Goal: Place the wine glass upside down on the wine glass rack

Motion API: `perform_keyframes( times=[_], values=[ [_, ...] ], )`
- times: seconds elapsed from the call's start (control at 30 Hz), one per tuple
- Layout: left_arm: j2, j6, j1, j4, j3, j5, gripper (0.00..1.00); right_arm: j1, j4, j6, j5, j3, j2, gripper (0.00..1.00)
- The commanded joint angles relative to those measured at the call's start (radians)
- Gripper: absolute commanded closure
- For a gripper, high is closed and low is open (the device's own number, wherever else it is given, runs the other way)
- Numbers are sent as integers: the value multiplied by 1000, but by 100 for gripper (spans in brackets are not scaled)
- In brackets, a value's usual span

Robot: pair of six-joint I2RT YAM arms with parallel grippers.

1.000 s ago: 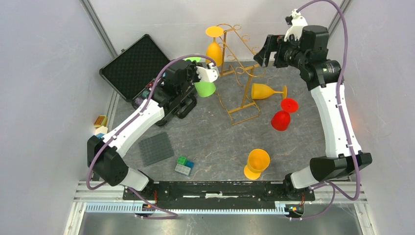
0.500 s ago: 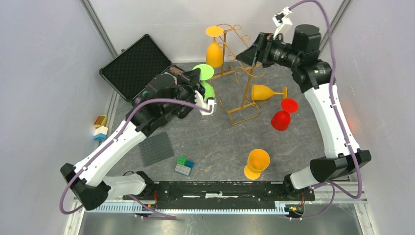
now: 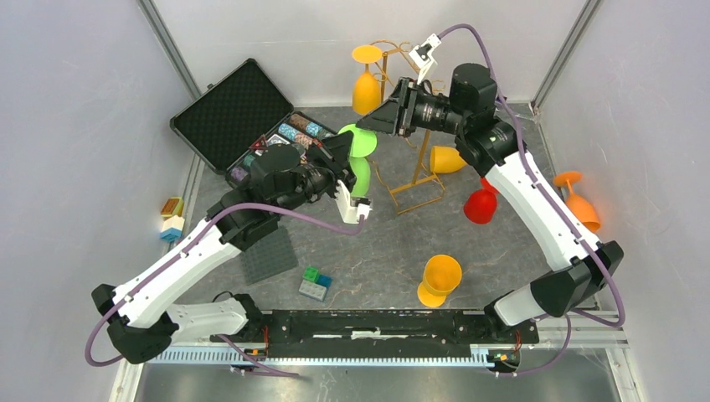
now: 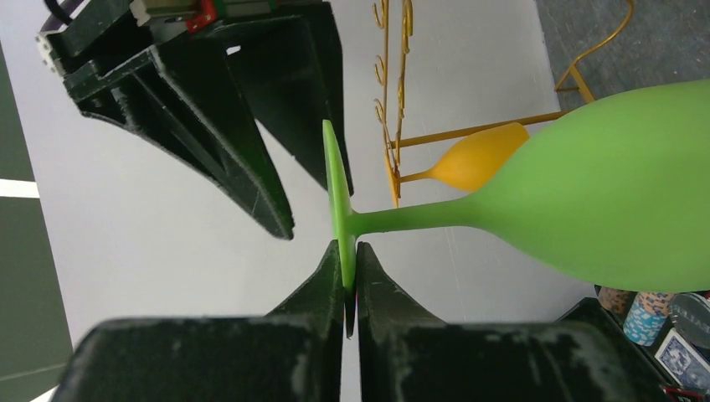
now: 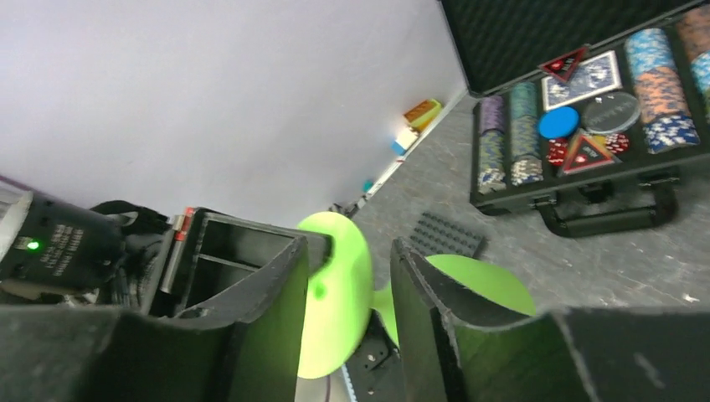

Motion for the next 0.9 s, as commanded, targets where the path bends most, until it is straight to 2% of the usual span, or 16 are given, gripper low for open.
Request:
perform_keyframes(
  times=[0.0, 0.07, 0.13, 0.17, 0.33, 0.4, 0.5, 0.63, 0.8, 0.87],
  values=[
    [-8, 56, -11, 2, 42, -36, 98, 23, 115, 57, -45, 15, -4, 68],
    [-7, 53, -10, 2, 41, -51, 98, 24, 119, 57, -53, 9, -6, 89],
    [-11, 52, -10, 2, 35, -66, 98, 24, 120, 59, -64, 8, -4, 92],
    [-12, 51, -9, 2, 34, -72, 98, 24, 118, 59, -69, 10, -5, 91],
    [-23, 54, -11, 4, 30, -93, 98, 24, 71, 35, -37, 10, -9, 55],
    [-26, 54, -10, 4, 31, -97, 98, 24, 63, 29, -38, 11, -5, 50],
    [-27, 54, -10, 4, 32, -94, 98, 24, 64, 31, -52, 13, 2, 51],
    [-25, 53, -11, 4, 35, -92, 98, 25, 111, 60, -89, -1, 7, 64],
    [-22, 50, -12, 4, 36, -96, 95, 29, 126, 70, -114, 0, 12, 100],
    [-22, 50, -12, 4, 32, -102, 94, 30, 125, 67, -115, 0, 15, 100]
  ],
)
